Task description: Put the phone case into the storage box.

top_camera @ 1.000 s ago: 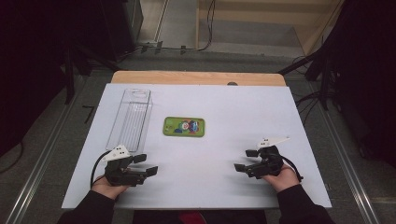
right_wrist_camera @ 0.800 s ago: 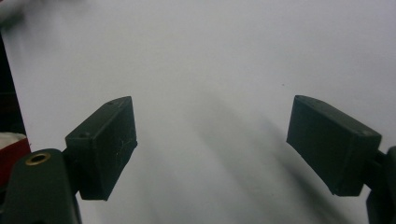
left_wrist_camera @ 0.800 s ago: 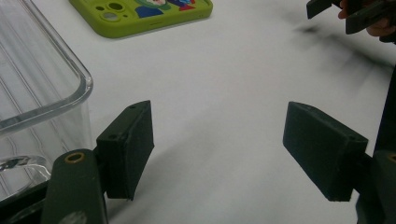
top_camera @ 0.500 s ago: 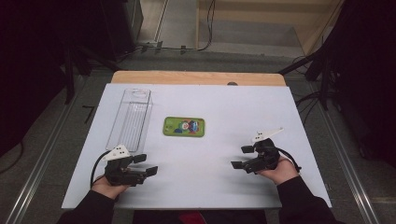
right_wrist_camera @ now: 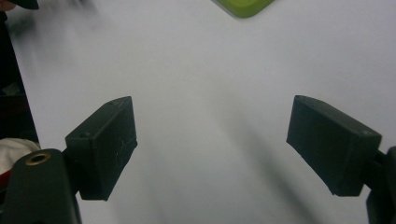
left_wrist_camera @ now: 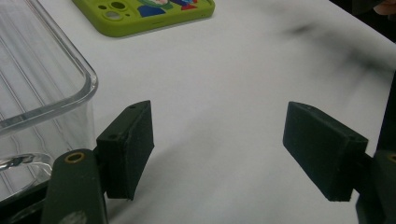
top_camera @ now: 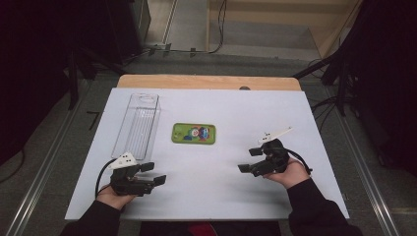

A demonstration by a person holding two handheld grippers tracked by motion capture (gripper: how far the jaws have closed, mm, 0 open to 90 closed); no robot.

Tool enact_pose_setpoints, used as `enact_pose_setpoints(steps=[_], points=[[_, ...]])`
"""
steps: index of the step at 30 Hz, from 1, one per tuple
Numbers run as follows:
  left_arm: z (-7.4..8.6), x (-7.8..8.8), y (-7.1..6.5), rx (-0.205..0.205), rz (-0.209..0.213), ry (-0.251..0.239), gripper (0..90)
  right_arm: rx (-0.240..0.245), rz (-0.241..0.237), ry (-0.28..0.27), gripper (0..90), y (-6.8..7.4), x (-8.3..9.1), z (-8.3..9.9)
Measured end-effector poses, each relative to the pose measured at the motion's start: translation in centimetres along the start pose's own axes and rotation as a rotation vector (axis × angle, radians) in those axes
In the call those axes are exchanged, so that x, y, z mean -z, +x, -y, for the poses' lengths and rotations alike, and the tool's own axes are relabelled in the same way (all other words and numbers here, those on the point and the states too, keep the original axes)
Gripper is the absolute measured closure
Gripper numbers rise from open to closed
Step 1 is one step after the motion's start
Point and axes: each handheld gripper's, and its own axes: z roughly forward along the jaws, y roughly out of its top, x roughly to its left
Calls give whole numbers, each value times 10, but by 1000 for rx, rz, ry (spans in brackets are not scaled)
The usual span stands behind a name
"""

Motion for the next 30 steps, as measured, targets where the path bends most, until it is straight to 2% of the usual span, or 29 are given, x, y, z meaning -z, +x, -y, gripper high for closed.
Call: enact_pose_setpoints(steps=[16,20,30], points=[[0,0,-1,-3,0,-3,251,0,16,-7,143,0,-5,-27],[0,0,0,-2,0,-2,251,-1,16,-25,143,-2,-4,-37],[0,0,0,-2,1,-1,251,-9,20,-33,146,-5,-8,-49]])
